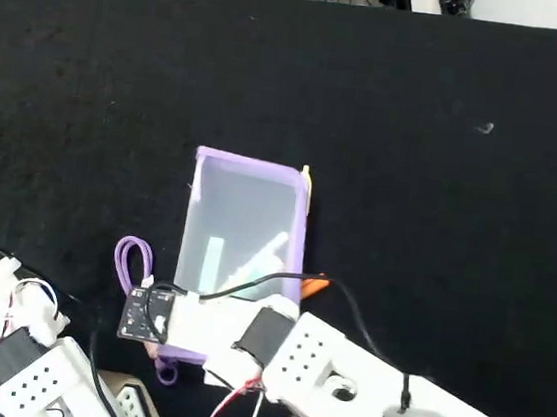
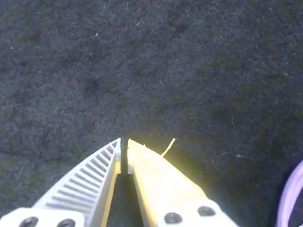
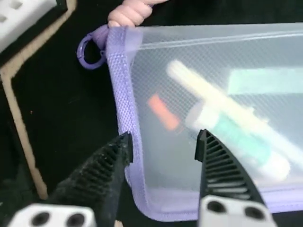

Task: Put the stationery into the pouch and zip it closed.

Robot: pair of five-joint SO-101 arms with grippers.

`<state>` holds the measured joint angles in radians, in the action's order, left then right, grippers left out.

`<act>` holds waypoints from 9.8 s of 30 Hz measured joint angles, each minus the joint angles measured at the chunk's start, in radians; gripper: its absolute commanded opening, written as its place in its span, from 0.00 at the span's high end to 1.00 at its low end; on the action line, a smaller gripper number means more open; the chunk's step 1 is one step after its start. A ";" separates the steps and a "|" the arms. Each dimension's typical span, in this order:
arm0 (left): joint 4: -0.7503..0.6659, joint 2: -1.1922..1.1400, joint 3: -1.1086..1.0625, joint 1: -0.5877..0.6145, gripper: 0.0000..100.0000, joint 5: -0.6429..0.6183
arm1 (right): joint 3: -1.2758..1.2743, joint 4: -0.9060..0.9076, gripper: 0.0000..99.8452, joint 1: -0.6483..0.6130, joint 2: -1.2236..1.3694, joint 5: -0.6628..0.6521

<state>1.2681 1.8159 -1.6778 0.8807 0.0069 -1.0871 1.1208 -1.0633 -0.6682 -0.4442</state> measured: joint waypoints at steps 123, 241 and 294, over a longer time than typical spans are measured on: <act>0.000 0.000 0.000 0.000 0.97 0.000 | -0.015 -0.044 0.79 0.077 0.032 0.028; 0.000 0.000 0.000 0.000 0.97 0.000 | 2.621 0.609 0.99 0.222 1.854 0.548; 0.000 0.000 0.000 0.000 0.97 0.000 | 2.658 0.611 0.99 1.344 1.051 0.112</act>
<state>1.2681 1.8159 -1.6778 0.8807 0.0069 1.5704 1.7315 0.2808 0.3828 -0.3322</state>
